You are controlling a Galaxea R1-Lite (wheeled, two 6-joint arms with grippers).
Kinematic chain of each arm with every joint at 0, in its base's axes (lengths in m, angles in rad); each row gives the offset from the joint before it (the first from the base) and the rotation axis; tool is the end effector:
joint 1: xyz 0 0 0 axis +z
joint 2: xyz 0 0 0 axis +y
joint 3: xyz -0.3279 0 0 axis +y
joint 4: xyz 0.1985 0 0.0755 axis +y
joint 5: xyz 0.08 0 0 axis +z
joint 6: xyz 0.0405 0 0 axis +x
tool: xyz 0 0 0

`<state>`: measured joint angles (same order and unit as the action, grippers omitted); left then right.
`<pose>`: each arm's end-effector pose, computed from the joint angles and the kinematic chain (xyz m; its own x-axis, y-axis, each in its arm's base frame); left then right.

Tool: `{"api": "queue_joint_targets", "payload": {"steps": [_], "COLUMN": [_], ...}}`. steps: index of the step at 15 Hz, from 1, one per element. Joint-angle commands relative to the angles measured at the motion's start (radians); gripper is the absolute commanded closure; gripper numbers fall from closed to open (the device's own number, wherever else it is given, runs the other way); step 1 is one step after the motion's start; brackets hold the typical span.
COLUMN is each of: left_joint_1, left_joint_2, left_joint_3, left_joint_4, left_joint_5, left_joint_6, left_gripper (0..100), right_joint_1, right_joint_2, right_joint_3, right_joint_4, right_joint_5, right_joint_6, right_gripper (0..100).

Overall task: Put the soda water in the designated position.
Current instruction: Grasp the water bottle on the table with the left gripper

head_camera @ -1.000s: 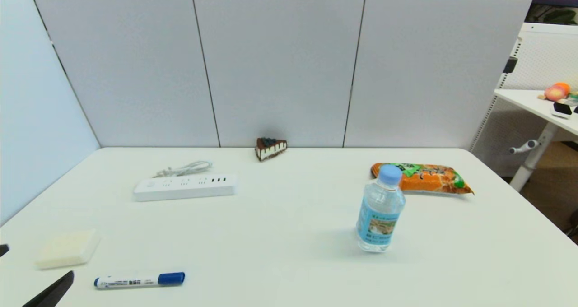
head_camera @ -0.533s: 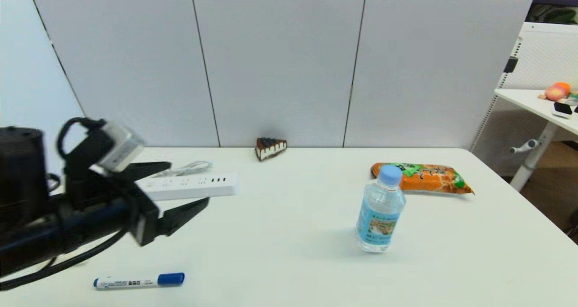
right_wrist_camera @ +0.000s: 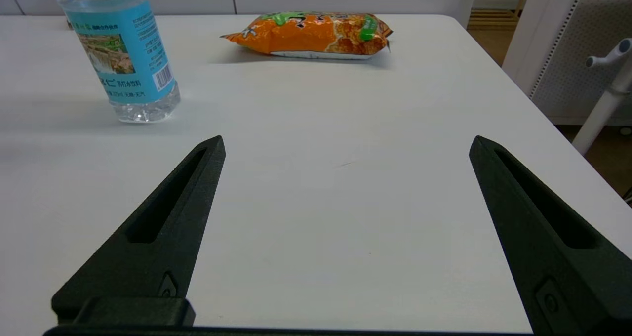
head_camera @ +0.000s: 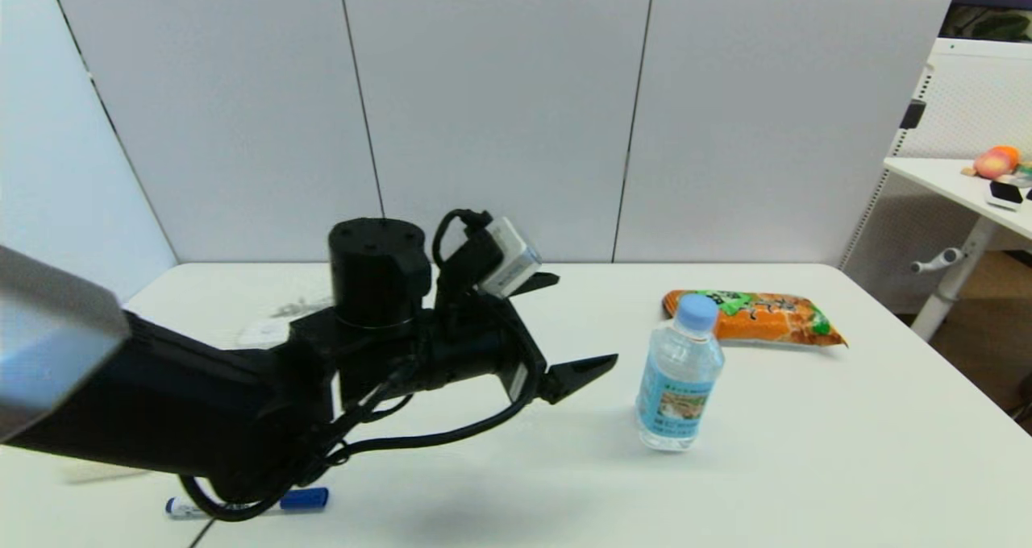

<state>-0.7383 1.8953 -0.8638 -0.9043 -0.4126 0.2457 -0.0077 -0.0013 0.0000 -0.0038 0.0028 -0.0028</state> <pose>0.2756 -0.2728 0.1644 0.4022 -0.9082 -0.1162 0.9062 0.3768 0.1919 -0.0090 0.0002 0.0759 1.0000 -0.0049 0.0051 0.0049 1.0000 -0.0028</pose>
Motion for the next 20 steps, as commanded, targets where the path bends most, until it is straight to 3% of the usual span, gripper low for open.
{"api": "queue_joint_targets", "payload": {"steps": [1,20], "left_joint_1": [-0.085,-0.154], "left_joint_2": [0.143,0.33], "left_joint_3": [-0.093,-0.299], "left_joint_4": [-0.058,-0.093], "left_joint_5": [-0.015,-0.014], "left_joint_6": [-0.006,-0.048], "left_gripper": [0,0], "right_joint_1": [0.0,0.0], "right_joint_2": [0.0,0.0], "right_joint_3": [0.0,0.0], "right_joint_4": [-0.001,-0.001], "right_joint_5": [0.0,0.0], "right_joint_6": [0.0,0.0], "right_gripper": [0,0]}}
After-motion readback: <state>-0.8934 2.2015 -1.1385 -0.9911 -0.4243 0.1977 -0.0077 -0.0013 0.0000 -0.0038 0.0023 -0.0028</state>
